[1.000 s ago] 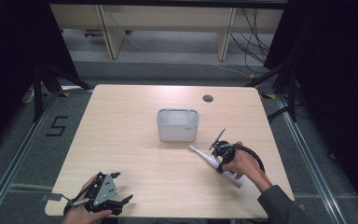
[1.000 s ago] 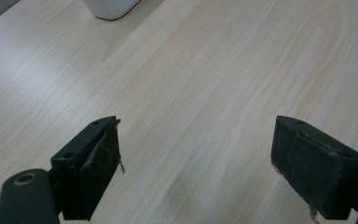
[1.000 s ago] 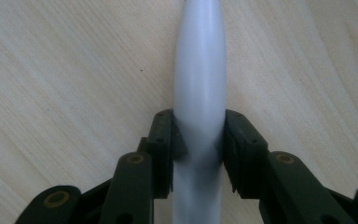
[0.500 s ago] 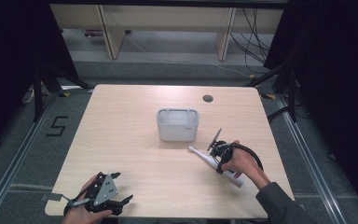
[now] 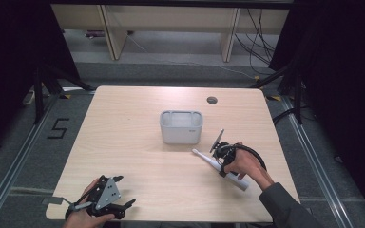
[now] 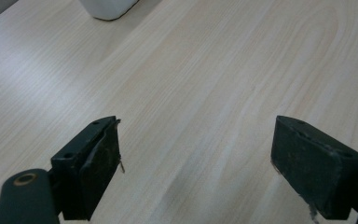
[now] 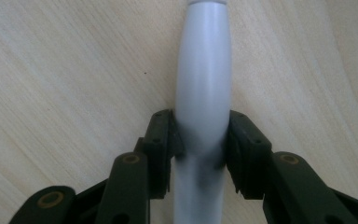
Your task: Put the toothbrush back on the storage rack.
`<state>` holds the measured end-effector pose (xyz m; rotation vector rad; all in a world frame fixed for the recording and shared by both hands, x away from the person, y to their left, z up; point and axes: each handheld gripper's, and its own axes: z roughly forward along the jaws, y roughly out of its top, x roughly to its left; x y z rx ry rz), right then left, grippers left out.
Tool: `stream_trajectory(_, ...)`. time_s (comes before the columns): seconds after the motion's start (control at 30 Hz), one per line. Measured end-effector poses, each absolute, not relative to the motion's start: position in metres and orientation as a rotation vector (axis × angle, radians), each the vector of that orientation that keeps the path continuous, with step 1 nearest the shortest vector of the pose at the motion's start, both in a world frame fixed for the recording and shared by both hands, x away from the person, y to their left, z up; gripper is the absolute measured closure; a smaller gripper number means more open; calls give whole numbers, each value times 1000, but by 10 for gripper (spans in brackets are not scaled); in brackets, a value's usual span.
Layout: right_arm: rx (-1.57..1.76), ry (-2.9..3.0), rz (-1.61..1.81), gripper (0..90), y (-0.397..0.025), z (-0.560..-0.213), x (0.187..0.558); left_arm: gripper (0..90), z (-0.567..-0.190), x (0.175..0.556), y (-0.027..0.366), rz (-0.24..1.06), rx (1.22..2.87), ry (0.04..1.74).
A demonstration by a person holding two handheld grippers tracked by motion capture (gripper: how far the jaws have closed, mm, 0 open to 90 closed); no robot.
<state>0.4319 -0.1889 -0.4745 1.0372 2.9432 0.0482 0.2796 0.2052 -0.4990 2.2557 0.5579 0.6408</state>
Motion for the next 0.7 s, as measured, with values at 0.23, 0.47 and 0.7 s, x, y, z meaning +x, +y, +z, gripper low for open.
stream_trajectory(0.23,1003,2965,28,662,-186,-475,433,150,-499,280,205,638,2248,555)
stream_trajectory(0.47,959,2966,25,665,-187,-474,432,150,-501,280,205,630,2249,559)
stream_trajectory(0.7,971,2930,92,666,-197,-467,429,150,-501,280,205,630,2244,560)
